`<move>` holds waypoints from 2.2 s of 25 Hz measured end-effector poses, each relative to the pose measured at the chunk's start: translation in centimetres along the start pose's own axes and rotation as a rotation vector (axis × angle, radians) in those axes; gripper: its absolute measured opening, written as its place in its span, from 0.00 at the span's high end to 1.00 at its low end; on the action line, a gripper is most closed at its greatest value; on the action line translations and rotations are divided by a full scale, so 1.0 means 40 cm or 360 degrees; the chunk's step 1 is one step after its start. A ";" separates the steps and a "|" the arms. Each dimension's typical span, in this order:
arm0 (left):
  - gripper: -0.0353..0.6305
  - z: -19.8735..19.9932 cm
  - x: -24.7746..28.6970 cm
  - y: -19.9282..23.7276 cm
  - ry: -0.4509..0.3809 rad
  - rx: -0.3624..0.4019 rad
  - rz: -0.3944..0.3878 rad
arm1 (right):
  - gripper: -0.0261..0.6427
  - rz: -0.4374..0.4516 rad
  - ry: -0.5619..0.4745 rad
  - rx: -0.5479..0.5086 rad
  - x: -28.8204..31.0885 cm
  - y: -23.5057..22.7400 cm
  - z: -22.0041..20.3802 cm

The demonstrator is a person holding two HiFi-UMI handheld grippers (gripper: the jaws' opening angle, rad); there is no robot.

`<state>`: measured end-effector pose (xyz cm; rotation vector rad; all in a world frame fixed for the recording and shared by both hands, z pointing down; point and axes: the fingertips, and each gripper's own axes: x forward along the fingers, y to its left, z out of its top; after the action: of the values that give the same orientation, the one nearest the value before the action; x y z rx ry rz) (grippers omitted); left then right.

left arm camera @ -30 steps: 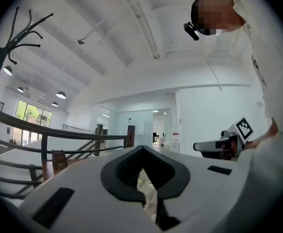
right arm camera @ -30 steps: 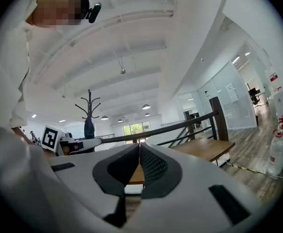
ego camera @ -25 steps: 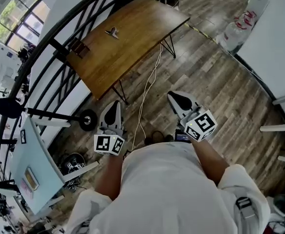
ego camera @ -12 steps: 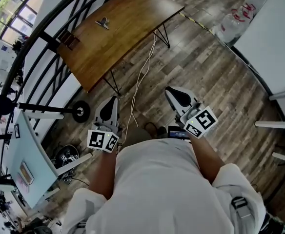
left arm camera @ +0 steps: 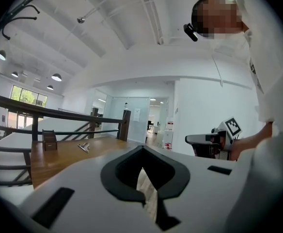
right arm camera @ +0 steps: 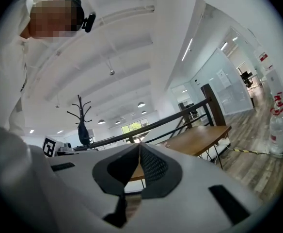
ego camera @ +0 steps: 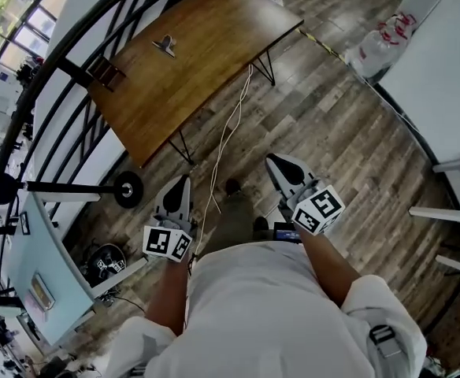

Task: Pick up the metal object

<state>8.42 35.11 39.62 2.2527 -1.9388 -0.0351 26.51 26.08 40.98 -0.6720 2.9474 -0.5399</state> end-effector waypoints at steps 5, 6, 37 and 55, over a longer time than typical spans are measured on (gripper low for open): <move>0.93 0.033 0.131 0.072 -0.0065 -0.0028 -0.0065 | 0.92 -0.0066 0.0058 -0.0027 0.089 -0.081 0.028; 0.93 0.043 0.159 0.091 -0.0079 -0.0032 -0.0084 | 0.92 -0.0065 0.0070 -0.0044 0.117 -0.091 0.037; 0.93 0.125 0.822 0.282 -0.0040 -0.0086 -0.0281 | 0.92 0.0031 0.0106 -0.0361 0.568 -0.487 0.253; 0.93 0.170 1.119 0.268 0.0025 -0.0162 0.0382 | 0.92 0.0630 0.0167 -0.0224 0.750 -0.873 0.406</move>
<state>3.97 -11.18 38.57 1.9390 -2.1332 -0.0834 16.01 -21.52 38.34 -0.0586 3.1146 -0.3417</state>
